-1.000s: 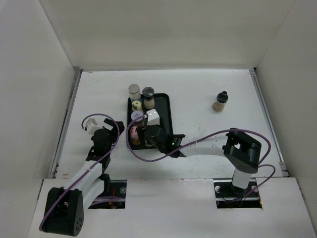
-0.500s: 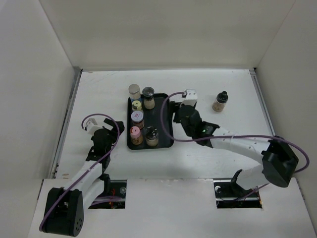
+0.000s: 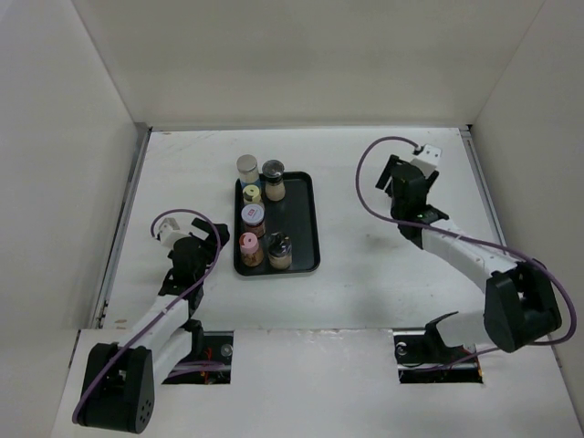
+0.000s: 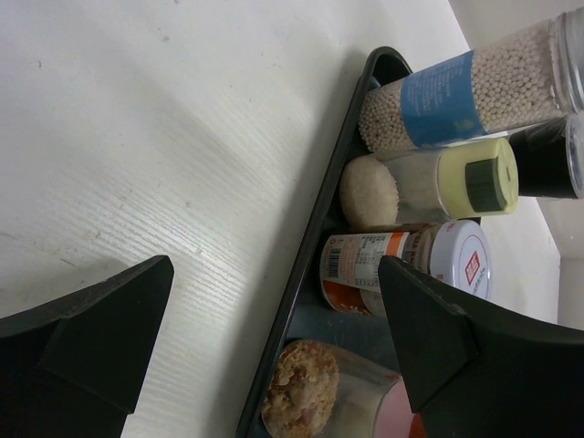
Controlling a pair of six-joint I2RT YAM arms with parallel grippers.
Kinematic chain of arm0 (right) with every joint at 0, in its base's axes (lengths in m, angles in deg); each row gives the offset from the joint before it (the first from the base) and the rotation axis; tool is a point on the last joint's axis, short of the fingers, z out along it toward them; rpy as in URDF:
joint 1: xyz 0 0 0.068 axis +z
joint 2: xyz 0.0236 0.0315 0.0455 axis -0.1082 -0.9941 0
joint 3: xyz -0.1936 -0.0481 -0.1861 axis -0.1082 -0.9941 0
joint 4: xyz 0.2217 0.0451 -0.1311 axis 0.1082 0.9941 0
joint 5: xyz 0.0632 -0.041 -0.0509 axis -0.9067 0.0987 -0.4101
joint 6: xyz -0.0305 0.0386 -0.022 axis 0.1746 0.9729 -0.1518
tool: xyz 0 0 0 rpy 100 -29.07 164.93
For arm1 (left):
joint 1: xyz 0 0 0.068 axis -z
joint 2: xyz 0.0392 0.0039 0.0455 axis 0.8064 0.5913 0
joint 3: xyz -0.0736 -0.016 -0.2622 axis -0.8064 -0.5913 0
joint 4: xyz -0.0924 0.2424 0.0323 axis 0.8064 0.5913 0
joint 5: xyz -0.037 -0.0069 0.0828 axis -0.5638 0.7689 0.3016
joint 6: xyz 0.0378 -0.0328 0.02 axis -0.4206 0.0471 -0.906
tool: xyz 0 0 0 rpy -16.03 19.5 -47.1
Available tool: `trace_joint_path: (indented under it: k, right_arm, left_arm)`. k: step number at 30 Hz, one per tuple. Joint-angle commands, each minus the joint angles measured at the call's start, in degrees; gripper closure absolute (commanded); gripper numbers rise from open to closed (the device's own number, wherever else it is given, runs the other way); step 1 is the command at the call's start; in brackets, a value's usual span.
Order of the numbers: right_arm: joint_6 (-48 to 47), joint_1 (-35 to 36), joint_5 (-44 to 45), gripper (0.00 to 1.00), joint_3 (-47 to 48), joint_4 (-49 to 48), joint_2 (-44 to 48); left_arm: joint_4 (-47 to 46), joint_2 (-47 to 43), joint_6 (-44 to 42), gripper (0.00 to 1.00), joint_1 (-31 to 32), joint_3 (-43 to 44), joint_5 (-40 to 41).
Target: Organize the condiment bottles
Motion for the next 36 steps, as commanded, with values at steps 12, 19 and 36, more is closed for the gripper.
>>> trace_joint_path:
  k: [12, 19, 36]
  right_arm:
    - [-0.64, -13.04, -6.55, 0.12, 7.76, -3.19, -13.84]
    - [-0.29, -15.59, -8.4, 0.26, 8.72, -4.7, -16.56]
    - [0.41, -9.19, -9.81, 0.49, 4.33, -7.6, -8.68]
  left_arm:
    - [-2.82, 1.33, 0.25, 0.0, 0.49, 0.23, 0.14]
    - [-3.7, 2.91, 0.34, 0.0, 0.84, 0.49, -0.03]
    - [-3.88, 2.04, 0.17, 0.0, 0.93, 0.49, 0.84]
